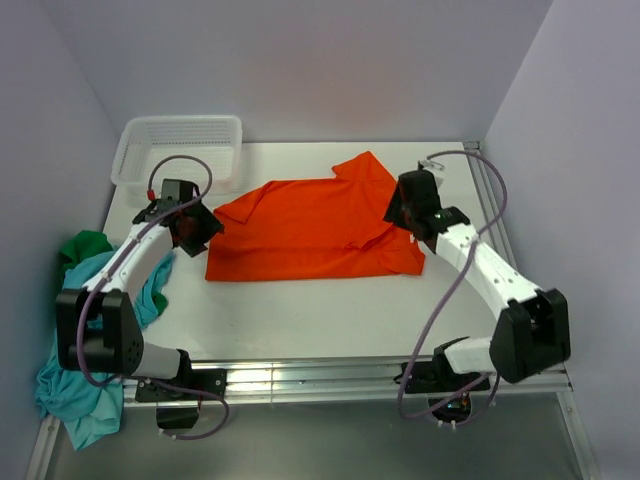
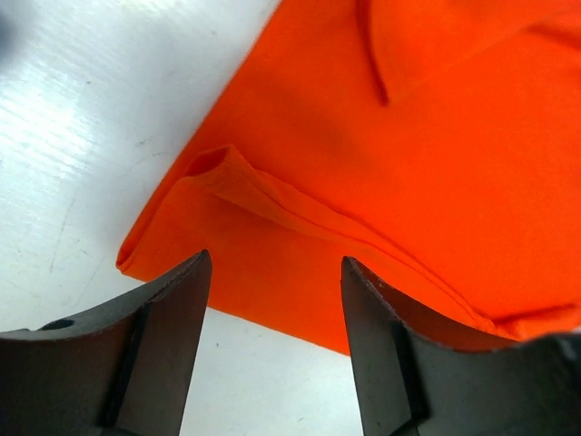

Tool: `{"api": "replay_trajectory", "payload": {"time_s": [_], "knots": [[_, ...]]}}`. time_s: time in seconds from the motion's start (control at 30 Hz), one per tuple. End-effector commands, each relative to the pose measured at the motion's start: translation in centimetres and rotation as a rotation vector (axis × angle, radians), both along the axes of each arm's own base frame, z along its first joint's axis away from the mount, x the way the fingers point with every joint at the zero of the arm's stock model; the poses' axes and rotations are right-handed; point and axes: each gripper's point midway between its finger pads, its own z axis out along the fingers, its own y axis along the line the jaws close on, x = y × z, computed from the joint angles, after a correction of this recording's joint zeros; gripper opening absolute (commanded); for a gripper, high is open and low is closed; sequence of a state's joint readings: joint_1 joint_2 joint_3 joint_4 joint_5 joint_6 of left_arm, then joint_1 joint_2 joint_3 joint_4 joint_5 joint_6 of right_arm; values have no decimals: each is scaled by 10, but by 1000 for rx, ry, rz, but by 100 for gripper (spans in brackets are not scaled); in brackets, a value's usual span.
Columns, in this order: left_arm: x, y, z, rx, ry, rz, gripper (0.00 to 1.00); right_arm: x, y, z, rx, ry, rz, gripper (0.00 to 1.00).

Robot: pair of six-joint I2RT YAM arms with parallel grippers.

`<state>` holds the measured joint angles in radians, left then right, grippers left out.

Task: Roll the t-shirts
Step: Fold the tshirt

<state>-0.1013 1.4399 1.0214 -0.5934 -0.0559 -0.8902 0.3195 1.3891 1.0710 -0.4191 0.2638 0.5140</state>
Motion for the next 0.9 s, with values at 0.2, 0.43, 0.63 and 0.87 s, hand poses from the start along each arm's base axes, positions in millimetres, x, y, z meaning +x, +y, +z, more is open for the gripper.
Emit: {"api": "replay_trajectory", "payload": {"time_s": [0.2, 0.43, 0.63, 0.87], "knots": [[-41, -12, 27, -58, -178, -120, 80, -80, -26, -54, 97, 80, -119, 58], [-63, -25, -13, -129, -134, -150, 99, -97, -39, -83, 169, 103, -195, 57], [-68, -23, -30, -153, -137, -93, 100, -107, -34, -98, 257, 105, -232, 57], [-63, -20, -47, -147, -102, -53, 66, -109, -37, -112, 271, 122, -288, 57]]}}
